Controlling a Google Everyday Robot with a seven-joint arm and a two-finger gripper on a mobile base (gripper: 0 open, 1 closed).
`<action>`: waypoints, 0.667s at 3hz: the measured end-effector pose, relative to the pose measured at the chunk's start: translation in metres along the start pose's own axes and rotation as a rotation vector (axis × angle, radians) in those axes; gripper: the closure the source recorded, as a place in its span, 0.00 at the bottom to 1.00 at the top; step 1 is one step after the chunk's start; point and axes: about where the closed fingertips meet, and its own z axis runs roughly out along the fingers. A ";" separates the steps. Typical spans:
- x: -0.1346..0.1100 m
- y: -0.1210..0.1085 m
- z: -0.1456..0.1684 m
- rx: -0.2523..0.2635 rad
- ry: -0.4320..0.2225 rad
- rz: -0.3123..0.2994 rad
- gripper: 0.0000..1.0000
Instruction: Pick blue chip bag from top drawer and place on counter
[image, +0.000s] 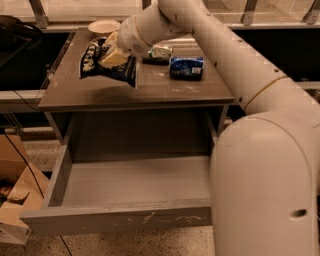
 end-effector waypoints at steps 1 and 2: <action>0.024 -0.016 0.021 0.004 -0.011 0.054 0.36; 0.047 -0.031 0.034 0.018 -0.040 0.115 0.12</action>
Offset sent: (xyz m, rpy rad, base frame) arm 0.0908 -0.0062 -0.0558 0.1200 0.1331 -0.1092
